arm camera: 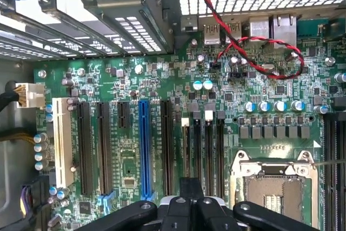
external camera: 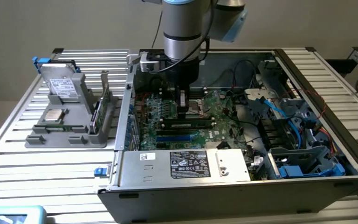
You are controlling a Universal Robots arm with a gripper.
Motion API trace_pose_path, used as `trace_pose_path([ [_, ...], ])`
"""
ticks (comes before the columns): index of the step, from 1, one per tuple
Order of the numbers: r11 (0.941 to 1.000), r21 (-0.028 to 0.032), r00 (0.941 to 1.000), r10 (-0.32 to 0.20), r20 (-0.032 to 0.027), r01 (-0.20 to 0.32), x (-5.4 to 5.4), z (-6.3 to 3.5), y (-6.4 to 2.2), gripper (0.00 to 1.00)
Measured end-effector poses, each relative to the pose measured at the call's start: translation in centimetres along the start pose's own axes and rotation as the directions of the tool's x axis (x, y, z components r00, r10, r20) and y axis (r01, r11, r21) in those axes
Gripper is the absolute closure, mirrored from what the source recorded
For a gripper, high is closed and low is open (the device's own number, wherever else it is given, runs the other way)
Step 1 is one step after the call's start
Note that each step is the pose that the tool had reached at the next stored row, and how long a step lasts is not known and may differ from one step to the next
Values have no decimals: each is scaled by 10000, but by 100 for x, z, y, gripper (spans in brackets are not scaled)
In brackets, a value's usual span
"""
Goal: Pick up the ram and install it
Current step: 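Press down the ram until it locks into place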
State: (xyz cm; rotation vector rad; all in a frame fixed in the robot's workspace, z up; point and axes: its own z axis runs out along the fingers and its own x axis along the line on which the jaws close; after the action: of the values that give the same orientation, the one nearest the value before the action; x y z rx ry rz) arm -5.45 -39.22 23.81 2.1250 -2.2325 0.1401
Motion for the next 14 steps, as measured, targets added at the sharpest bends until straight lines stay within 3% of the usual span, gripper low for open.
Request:
trace_pose_path([
  [14,10000,0,10000,0,0,0,-4,-57,-223,89],
])
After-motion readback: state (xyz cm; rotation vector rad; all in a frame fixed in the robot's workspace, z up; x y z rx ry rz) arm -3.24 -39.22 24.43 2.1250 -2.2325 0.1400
